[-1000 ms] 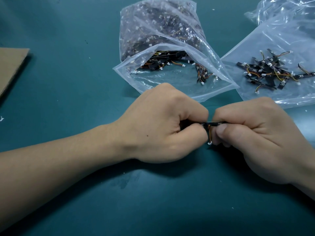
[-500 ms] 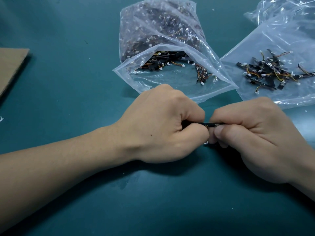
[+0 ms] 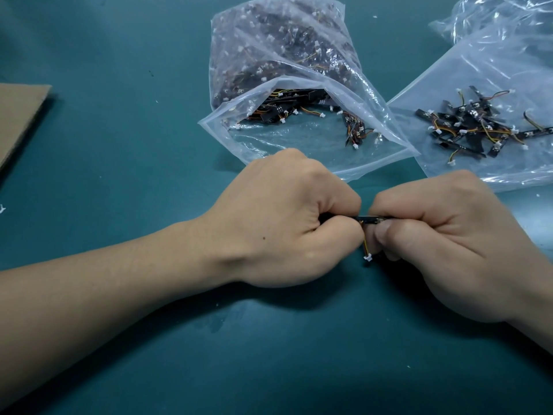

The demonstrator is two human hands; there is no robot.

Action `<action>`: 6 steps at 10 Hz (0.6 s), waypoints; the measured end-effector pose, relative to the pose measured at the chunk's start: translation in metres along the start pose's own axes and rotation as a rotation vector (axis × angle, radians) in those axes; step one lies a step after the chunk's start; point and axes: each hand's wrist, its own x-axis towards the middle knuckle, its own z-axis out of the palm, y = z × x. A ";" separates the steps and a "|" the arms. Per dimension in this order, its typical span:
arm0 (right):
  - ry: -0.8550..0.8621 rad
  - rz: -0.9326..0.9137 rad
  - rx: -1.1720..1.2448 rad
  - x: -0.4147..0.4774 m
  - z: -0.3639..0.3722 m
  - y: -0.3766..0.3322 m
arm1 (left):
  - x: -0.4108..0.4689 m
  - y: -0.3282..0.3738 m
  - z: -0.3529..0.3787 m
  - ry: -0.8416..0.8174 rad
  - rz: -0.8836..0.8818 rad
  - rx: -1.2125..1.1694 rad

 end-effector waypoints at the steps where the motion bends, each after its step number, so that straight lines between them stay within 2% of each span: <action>1: -0.002 0.016 0.003 0.000 -0.001 -0.001 | 0.001 -0.003 0.001 -0.003 0.002 0.016; 6: 0.006 0.005 0.000 0.000 0.000 0.001 | 0.002 0.006 -0.005 -0.019 0.012 -0.022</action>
